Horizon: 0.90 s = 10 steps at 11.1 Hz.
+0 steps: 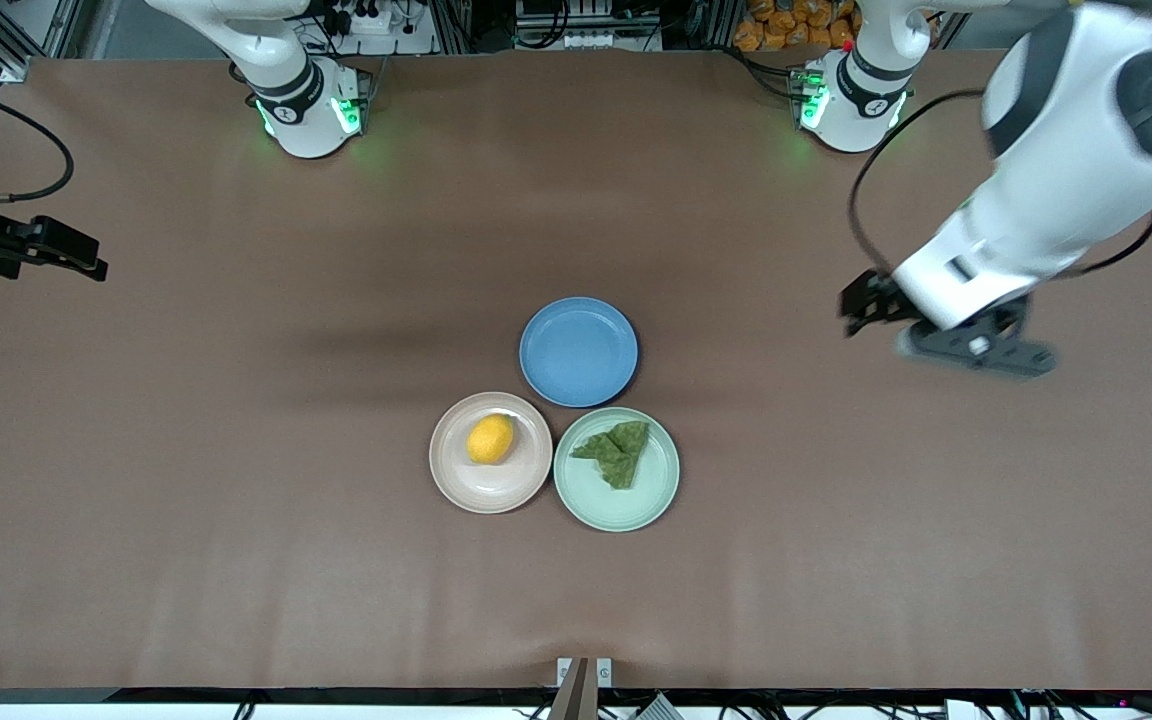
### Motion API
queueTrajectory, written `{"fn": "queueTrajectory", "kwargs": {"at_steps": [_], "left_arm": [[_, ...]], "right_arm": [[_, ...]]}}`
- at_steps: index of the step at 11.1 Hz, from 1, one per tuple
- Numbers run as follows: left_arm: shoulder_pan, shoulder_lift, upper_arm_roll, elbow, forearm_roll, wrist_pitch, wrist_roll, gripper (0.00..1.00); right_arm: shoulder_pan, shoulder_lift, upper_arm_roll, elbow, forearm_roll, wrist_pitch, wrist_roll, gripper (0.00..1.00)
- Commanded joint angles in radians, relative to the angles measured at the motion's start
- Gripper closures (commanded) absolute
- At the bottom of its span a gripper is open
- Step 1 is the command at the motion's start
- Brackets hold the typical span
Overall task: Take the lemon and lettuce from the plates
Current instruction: 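Reach the left gripper to the lettuce while the right gripper approaches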
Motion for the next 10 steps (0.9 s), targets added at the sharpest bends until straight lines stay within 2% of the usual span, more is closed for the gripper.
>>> {"fn": "queueTrajectory", "kwargs": {"at_steps": [1,5,6,10], "left_arm": [[-0.076,0.120,-0.017,0.020,-0.020,0.187,-0.038,0.00],[-0.236,0.293,-0.010,0.022,0.028,0.451,-0.225,0.00],[-0.253,0.336,-0.010,0.022,0.064,0.516,-0.228,0.00],[-0.301,0.512,-0.004,0.023,0.073,0.800,-0.268,0.00]], "right_arm": [[0.053,-0.007,0.004,-0.001,0.000,0.003,0.105,0.00],[0.131,0.022,0.004,0.002,0.033,0.020,0.281,0.00],[0.145,0.036,0.004,0.002,0.053,0.029,0.312,0.00],[0.266,0.134,0.004,0.003,0.064,0.139,0.571,0.00]]}}
